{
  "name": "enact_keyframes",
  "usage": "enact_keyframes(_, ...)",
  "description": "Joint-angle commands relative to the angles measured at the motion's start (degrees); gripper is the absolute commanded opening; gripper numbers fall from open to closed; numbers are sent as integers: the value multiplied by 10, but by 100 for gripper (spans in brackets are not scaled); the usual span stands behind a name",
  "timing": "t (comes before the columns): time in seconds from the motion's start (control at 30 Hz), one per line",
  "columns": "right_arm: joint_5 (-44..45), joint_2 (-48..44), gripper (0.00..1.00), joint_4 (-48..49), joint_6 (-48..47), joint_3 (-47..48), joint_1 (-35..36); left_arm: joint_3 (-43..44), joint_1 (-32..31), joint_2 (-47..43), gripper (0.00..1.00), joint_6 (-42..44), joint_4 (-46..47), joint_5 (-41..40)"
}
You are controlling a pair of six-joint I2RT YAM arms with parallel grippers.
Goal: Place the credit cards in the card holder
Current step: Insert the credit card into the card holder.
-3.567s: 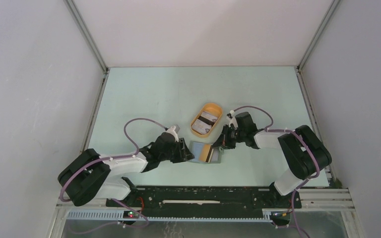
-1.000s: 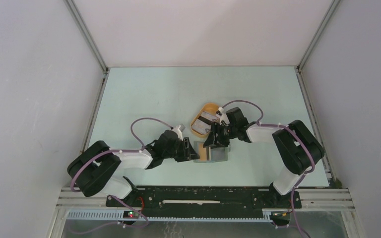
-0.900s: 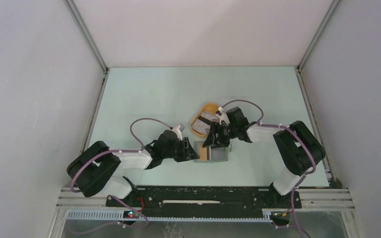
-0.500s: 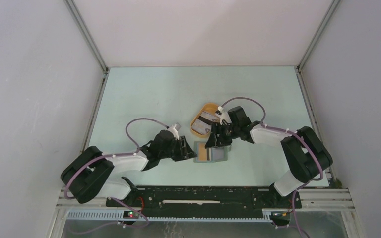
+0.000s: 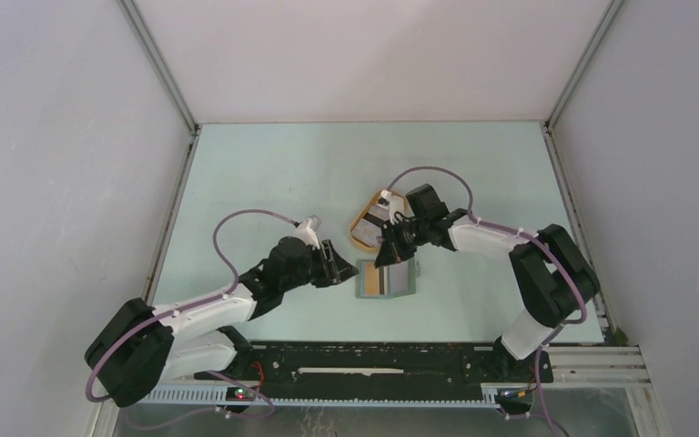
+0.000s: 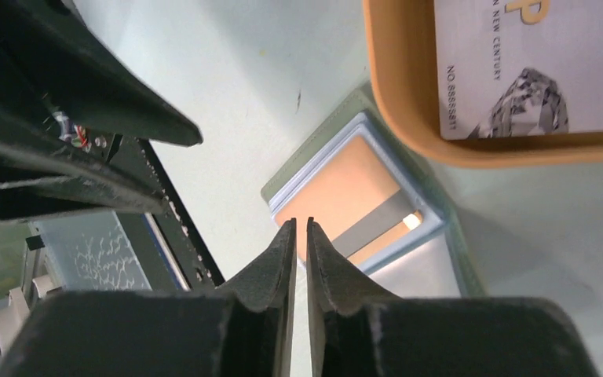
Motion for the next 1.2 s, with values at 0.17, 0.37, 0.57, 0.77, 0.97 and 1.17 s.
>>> enact_keyframes(0.17,45,43,9,-69,-56,44,30,-20,4,-13,48,2,26,-17)
enact_keyframes(0.37,118,45,5,-90,-76,51,50,-21,5,12,48,-2,46,-7)
enact_keyframes(0.57,171,44,4,-116,-90,60,63,-20,4,36,48,-5,63,5)
enact_keyframes(0.77,195,54,4,-132,-104,65,66,-19,4,51,48,-10,79,16)
enact_keyframes(0.97,200,79,4,-152,-105,82,68,-17,4,76,48,-22,106,37)
enact_keyframes(1.17,206,96,4,-163,-102,91,68,-18,4,93,48,-32,128,53)
